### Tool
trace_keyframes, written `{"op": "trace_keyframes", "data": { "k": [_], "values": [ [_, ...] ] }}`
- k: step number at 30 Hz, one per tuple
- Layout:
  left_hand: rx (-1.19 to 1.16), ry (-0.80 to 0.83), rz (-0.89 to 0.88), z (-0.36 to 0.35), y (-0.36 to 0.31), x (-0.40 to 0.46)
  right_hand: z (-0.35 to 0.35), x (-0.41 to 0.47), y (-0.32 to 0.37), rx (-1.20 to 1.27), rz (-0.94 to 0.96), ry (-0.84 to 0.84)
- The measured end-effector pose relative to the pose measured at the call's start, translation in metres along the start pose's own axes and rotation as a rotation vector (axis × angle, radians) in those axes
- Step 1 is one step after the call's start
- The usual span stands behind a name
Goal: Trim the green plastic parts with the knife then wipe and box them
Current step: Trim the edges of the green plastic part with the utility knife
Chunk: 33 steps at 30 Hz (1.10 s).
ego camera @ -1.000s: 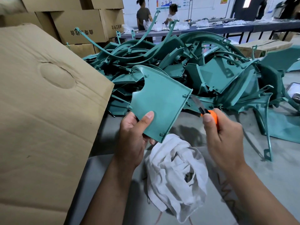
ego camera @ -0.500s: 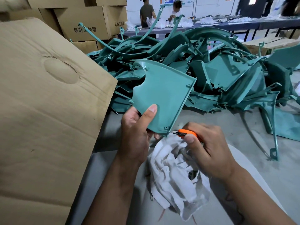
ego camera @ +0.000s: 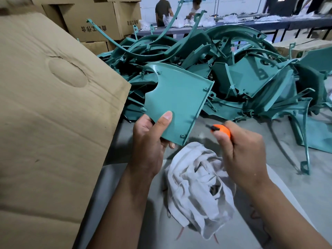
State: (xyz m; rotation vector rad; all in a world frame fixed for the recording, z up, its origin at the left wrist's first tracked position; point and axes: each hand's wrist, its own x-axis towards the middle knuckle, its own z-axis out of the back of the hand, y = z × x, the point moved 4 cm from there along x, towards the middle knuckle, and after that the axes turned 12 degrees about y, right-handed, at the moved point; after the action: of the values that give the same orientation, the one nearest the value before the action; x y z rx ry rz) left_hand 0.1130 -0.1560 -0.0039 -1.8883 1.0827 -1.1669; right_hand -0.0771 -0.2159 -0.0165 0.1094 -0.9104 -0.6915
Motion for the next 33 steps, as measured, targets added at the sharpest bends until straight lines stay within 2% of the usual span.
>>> {"op": "trace_keyframes", "data": {
  "k": [4,8,11,14,18,27,33],
  "values": [
    [0.041,-0.034,-0.01,0.006,-0.002,-0.001,0.006,0.0,-0.021,0.025,-0.154,-0.07],
    [0.094,-0.109,-0.071,0.01,-0.004,0.0,0.008,-0.001,-0.011,0.062,-0.041,-0.045],
    [0.152,-0.142,-0.101,0.01,-0.005,-0.001,-0.004,-0.002,0.005,0.08,0.096,0.065],
    [0.179,-0.15,-0.106,0.008,-0.005,-0.001,-0.013,-0.006,0.01,0.097,0.105,0.147],
    [0.181,-0.146,-0.106,0.003,-0.006,-0.004,-0.015,-0.005,0.01,0.079,0.101,0.173],
    [0.153,-0.057,-0.076,-0.006,-0.005,-0.004,0.0,0.0,0.001,0.04,0.044,0.01],
    [0.154,0.032,-0.053,-0.004,-0.001,-0.004,0.006,-0.001,-0.011,0.035,-0.067,-0.07]
  ]
}}
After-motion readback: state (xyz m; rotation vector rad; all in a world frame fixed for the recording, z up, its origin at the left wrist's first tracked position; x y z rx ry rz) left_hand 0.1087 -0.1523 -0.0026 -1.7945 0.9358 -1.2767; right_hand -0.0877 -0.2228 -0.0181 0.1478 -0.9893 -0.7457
